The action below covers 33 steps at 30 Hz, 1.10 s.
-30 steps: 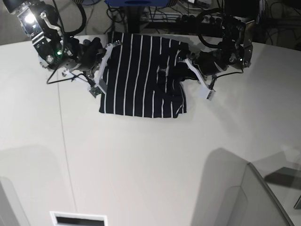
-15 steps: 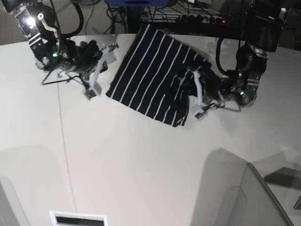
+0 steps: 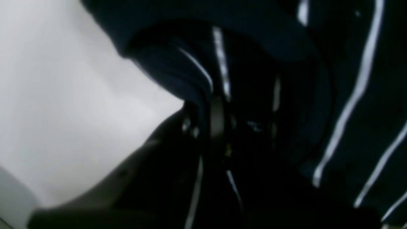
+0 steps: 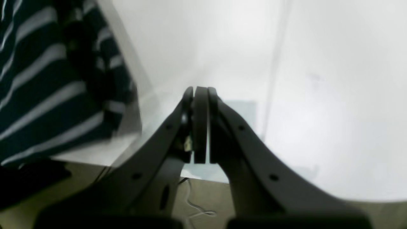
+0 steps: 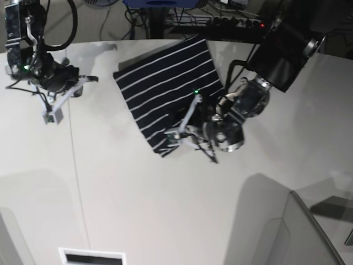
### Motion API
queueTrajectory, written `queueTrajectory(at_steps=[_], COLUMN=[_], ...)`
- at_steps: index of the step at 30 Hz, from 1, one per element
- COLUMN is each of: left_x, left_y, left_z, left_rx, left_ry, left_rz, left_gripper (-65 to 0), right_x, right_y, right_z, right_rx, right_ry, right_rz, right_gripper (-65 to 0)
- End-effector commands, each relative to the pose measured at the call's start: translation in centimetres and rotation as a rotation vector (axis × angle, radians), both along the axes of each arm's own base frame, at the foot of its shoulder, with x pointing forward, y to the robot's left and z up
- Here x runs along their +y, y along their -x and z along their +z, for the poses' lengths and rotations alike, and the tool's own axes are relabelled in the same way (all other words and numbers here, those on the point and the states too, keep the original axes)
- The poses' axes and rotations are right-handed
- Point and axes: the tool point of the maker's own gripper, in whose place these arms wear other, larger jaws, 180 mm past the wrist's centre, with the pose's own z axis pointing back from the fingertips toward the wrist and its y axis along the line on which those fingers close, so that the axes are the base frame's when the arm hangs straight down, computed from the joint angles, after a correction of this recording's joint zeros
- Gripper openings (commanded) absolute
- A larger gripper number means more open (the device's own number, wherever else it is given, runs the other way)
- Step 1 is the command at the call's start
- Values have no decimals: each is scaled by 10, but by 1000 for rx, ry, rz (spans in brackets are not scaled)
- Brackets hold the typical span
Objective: Layout the t-shirt on the table in an organized manner, then fold the t-shirt properly
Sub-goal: 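Square the folded bundle on the table with both grippers and release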
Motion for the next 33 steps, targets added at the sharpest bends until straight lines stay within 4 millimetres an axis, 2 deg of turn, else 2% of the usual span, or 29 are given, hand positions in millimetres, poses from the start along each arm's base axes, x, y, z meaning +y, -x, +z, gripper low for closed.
queueTrajectory(at_steps=[1,5,10,12,17,20,33], left_x=[-16,-50,-74,-79,-71,-67,-64], left_y=[-11,-8,-10,-19,-28,-27,-29], left_z=[12,15,22,29,21,16,16], left_rx=[-43,-90,-131,-153,-126,-112,-113], left_ry=[21,21,36,40,4,-7,-17], left_rz=[-35,-130,-173,-178,-158,-153,-150], left_gripper=[-650,-650,-650,-650,-650,-650,-650], right_x=[-6,-18,-26,-28,-30,-30,-30], right_y=[-6,0,8,8,9,8,4], right_z=[8,6,4,4,4,4,6], right_rx=[-32,-23,-9,-10,-10,-12,-21], right_ry=[-1,7,8,7,8,7,7], right_rz=[-20,-58,-91,-108,-114,-114,-114], right_gripper=[-648,-648,-648,-648,-648,-648,-648])
